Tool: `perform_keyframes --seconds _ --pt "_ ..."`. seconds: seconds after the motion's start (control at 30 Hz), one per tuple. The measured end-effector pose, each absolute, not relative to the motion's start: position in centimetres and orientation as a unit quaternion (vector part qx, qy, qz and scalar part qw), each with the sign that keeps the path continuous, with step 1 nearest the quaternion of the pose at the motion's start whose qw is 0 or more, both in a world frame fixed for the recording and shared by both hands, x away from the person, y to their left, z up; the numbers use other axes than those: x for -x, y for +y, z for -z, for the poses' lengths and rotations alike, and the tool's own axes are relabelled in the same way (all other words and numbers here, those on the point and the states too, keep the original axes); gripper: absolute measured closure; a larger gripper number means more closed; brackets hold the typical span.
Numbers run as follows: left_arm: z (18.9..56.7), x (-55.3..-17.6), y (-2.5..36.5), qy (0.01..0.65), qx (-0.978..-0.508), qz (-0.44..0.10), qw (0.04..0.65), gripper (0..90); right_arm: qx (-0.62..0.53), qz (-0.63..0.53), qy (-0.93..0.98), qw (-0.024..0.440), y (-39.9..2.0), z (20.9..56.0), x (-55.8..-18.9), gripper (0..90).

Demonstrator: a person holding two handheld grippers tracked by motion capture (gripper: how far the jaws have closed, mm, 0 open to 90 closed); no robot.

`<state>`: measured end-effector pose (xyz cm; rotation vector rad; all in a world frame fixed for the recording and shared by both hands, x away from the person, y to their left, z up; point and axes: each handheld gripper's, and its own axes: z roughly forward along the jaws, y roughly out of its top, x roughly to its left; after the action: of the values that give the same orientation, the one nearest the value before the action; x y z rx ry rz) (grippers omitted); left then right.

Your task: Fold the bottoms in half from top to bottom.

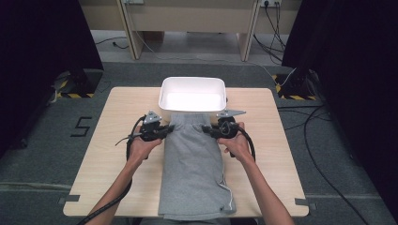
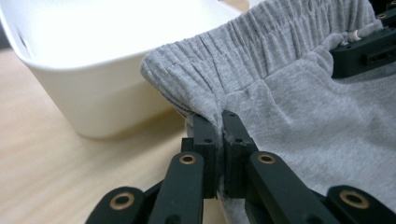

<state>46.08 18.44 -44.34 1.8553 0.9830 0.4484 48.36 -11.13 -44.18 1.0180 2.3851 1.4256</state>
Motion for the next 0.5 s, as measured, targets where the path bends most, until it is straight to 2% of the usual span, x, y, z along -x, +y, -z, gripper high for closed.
perform_keyframes --seconds 0.27,0.5 --pt "41.0 -44.7 19.4 0.381 -0.737 -0.21 0.517 86.2 -0.301 -0.5 0.803 0.115 -10.9 40.3 -48.4 79.0" --pt "41.4 -41.2 19.9 0.355 -0.741 -0.203 0.533 86.1 -0.254 -0.495 0.819 0.144 -10.9 39.9 -44.7 78.9"
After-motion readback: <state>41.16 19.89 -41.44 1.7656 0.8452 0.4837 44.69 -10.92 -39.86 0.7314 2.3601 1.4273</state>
